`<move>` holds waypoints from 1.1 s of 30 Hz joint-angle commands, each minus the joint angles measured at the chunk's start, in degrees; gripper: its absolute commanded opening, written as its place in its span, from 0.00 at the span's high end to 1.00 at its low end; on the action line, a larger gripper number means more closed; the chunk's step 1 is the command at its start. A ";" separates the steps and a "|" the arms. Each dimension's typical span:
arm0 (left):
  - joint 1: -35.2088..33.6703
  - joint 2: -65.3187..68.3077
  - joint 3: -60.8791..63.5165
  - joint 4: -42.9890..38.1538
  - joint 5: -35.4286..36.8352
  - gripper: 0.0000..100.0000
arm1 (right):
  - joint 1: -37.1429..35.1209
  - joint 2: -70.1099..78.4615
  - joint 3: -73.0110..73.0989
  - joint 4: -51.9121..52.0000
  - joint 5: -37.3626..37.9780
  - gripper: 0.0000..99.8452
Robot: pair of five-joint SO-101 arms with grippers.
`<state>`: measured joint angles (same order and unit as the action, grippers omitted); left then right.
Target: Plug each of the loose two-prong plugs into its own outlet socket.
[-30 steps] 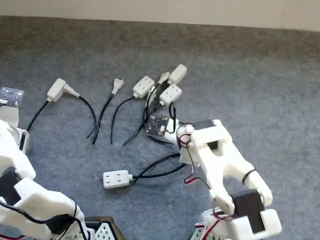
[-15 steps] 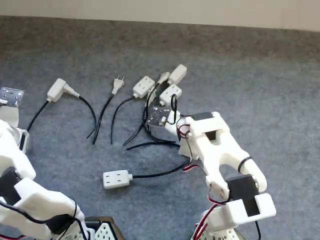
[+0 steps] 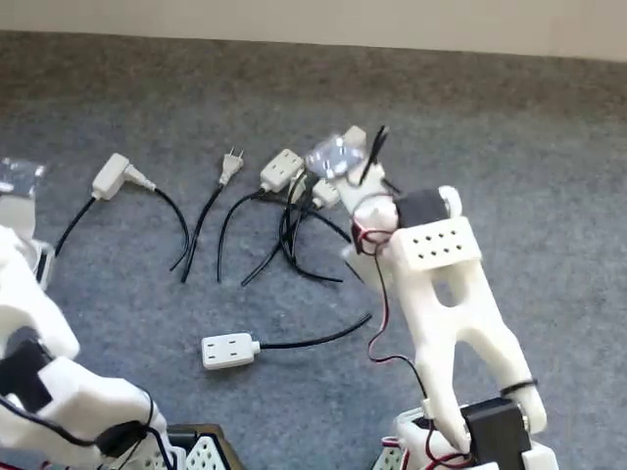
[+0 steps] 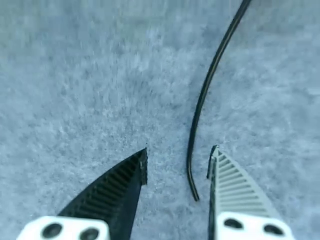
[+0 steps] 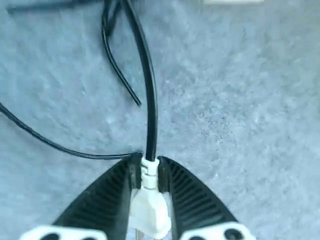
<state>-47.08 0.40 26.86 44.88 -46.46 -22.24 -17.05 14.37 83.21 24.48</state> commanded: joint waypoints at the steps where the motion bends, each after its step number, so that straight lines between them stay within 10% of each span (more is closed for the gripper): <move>1: 6.02 -10.42 -4.53 11.25 2.11 0.79 | -1.71 0.31 -15.34 5.58 -12.92 0.99; 12: 33.98 -49.27 -5.23 34.81 21.71 0.78 | -8.40 -3.38 -19.91 -3.65 -29.63 0.99; 25: 57.27 -99.12 22.55 35.69 30.68 0.64 | -11.38 -30.73 28.00 -40.13 -32.44 0.99; 33: 60.26 -100.79 33.98 29.54 30.33 0.63 | -19.74 -30.64 29.05 -40.57 -32.53 0.99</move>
<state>12.44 -100.70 57.98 78.02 -16.31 -39.65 -45.63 44.70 43.12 -7.43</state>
